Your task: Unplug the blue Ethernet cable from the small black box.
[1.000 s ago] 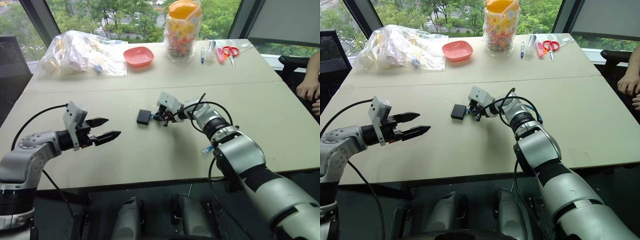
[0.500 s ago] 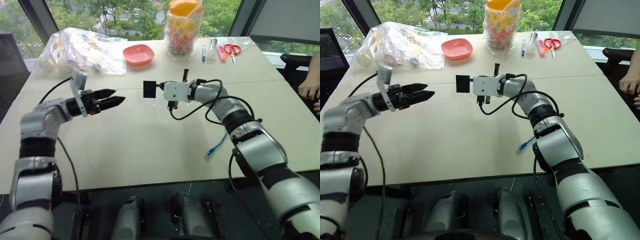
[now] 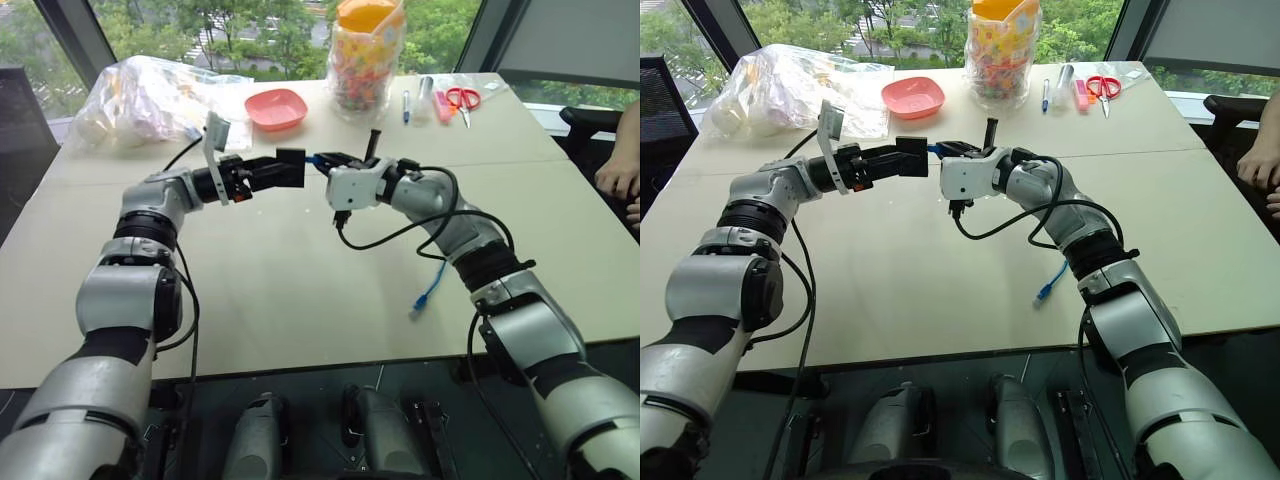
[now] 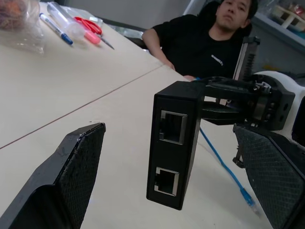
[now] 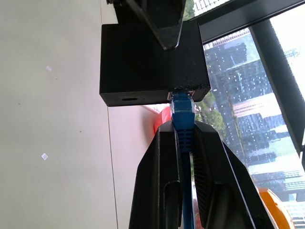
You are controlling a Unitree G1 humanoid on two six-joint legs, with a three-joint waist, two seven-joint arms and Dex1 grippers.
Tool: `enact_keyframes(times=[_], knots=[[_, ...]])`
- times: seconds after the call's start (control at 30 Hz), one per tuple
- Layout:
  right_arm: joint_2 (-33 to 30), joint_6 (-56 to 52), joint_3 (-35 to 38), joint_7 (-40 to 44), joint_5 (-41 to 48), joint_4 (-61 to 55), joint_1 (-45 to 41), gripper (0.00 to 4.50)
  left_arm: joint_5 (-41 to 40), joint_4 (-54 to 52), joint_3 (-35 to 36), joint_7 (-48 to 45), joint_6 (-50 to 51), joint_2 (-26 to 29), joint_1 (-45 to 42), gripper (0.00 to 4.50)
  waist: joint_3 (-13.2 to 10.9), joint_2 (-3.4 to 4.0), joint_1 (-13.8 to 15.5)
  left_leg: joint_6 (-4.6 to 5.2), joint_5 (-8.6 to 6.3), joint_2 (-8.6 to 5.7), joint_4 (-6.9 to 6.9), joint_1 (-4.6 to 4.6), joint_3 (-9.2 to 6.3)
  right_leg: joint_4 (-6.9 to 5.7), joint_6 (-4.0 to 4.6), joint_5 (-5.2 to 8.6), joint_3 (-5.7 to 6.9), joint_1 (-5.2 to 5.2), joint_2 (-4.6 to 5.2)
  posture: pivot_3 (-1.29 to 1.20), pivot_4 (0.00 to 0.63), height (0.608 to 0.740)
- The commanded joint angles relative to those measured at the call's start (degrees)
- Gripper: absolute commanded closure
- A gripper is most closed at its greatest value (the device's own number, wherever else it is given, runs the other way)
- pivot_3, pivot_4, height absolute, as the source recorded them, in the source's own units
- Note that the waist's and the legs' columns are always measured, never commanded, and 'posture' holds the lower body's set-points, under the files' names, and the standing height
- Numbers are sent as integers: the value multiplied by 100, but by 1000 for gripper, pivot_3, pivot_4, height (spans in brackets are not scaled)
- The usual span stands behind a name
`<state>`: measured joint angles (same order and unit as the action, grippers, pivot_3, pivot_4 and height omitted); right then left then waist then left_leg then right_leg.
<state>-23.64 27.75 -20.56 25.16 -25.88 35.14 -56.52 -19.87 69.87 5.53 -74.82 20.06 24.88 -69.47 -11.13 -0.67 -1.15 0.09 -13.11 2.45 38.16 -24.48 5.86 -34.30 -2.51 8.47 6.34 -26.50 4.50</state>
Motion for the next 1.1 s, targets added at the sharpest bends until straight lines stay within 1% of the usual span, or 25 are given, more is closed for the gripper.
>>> enact_keyframes(times=[0.03, 0.2, 0.27, 0.33, 0.4, 0.43, 0.47, 0.5, 0.57, 0.63, 0.67, 0.7, 0.73, 0.77, 0.8, 0.83, 0.9, 0.97, 1.03, 1.1], knots=[[-31, -132, 197, 41, 167, -493, 10, 4500, 50, 44, 196, -194, -118, 11, -257, 848, -1, -1, 2, 0, 0, 0, 0, 0, -1, 0, 0, 0, 0, 0, 0, 0, 150, 740], [-22, -281, 213, 93, 189, -716, 80, 4500, 142, 35, 216, -467, -73, 11, -258, 3138, -1, -2, 2, 0, 0, 1, 0, -1, -2, 0, 0, 0, 0, 0, 0, 0, 150, 740], [-13, -322, 213, 112, 193, -773, 91, 4500, 182, 26, 206, -555, -86, 21, -235, 3959, -1, -2, 2, 0, 0, 1, 1, 0, -2, 0, 0, 0, 0, 0, 0, 0, 150, 740], [-8, -350, 216, 131, 197, -803, 98, 4500, 193, 28, 247, -521, -98, 19, -228, 4007, -1, -2, 2, 1, 0, 0, 1, 0, -3, 0, 0, 0, 0, 0, 0, 0, 150, 740], [-5, -429, 226, 404, 390, -840, 146, 4500, 139, 34, 366, -395, -64, 34, -225, 4007, -1, -2, 2, 1, 0, 1, 1, -1, -3, 0, 0, 0, 0, 0, 0, 0, 150, 740], [-46, -475, 224, 520, 439, -892, 213, 3590, 103, 21, 427, -365, -28, 43, -205, 4007, -1, -2, 1, 1, 0, 1, 1, -1, -3, 0, 0, 0, 0, 0, 0, 0, 150, 740], [-77, -513, 225, 599, 466, -936, 263, 3235, 87, 9, 472, -355, -1, 47, -190, 4007, -1, -3, 1, 1, 0, 1, 1, -1, -4, 0, 0, 0, 0, 0, 0, 0, 150, 740], [-116, -562, 245, 624, 462, -997, 325, 2784, 74, -5, 512, -346, 24, 48, -174, 4007, -1, -2, 1, 1, 0, 1, 1, -1, -4, 0, 0, 0, 0, 0, 0, 0, 150, 740], [-210, -1009, 495, 580, 561, -1398, 687, 1789, 33, -67, 602, -359, 128, 79, -106, 4007, -1, -3, 10, 1, 0, 1, 0, -1, -5, 0, 0, 0, 0, 1, 0, 0, 150, 740], [-69, -1896, 914, 781, 1261, -2074, 1218, 747, -70, -133, 753, -393, 328, 107, -47, 4007, 0, -5, 42, 1, -1, 0, 1, -2, -8, 1, 0, 1, 0, 2, 1, 0, 150, 740], [186, -2691, 1215, 884, 1933, -2544, 1490, 266, -213, -184, 885, -460, 530, 108, -34, 4007, -1, -6, 42, 2, -1, 0, 1, -2, -10, 1, 0, 1, 1, 4, 2, 0, 150, 740], [502, -3616, 1546, 900, 2725, -3044, 1701, 266, -388, -243, 1029, -559, 805, 114, -39, 4007, -1, -8, 35, 3, -2, 0, 1, -3, -8, 1, 0, 1, 0, 3, 4, 0, 150, 740], [909, -4635, 2007, 741, 3861, -3573, 1836, 266, -552, -382, 1116, -739, 1123, 107, -14, 4007, -2, -9, 28, 3, -2, 1, 3, -4, -11, 0, 0, 1, 0, 3, 4, 0, 150, 740], [1187, -5385, 2346, 610, 4625, -3960, 1908, 266, -658, -510, 1168, -853, 1352, 99, 16, 4007, -2, -10, 9, 3, -2, 6, 2, -4, -17, -3, 2, 0, -1, 1, 4, 0, 150, 740], [1504, -6064, 2774, 347, 5572, -4243, 1920, 266, -779, -754, 1186, -942, 1611, 60, 95, 4007, -3, -8, -1, 3, -2, 21, 4, -4, -30, -6, 20, -12, -2, 0, 1, 0, 150, 740], [1726, -6562, 3076, 164, 6264, -4446, 1933, 266, -885, -1004, 1184, -1004, 1836, 26, 183, 4007, -3, -8, 4, 2, -1, 23, 5, -3, -30, -9, 22, -14, -1, -1, 0, 0, 150, 740], [1973, -7098, 3339, -90, 7009, -4727, 1997, 266, -1092, -1572, 1151, -1047, 2277, -50, 404, 4007, -2, -7, 12, 1, -1, 26, 9, 4, -38, -15, 24, -14, 1, 5, 0, 0, 150, 740], [2214, -7339, 3504, -446, 7506, -4844, 2020, 266, -1292, -2257, 1063, -1015, 2701, -134, 691, 4007, -1, -6, 12, 1, -1, 27, 8, 10, -42, -11, 21, -12, 0, 11, 0, 0, 150, 740], [2360, -7438, 3590, -691, 7842, -4916, 2027, 266, -1445, -2851, 964, -949, 3004, -195, 952, 4007, -1, -6, 16, 1, -1, 27, 8, 10, -44, -8, 18, -9, 1, 12, 0, 0, 150, 740], [2371, -7477, 3534, -778, 7961, -5022, 2066, 266, -1622, -3169, 1018, -759, 3228, -261, 1076, 4007, -1, -6, 36, 0, -1, 27, 8, 6, -45, -6, 13, -6, 1, 9, 0, 0, 150, 740]])
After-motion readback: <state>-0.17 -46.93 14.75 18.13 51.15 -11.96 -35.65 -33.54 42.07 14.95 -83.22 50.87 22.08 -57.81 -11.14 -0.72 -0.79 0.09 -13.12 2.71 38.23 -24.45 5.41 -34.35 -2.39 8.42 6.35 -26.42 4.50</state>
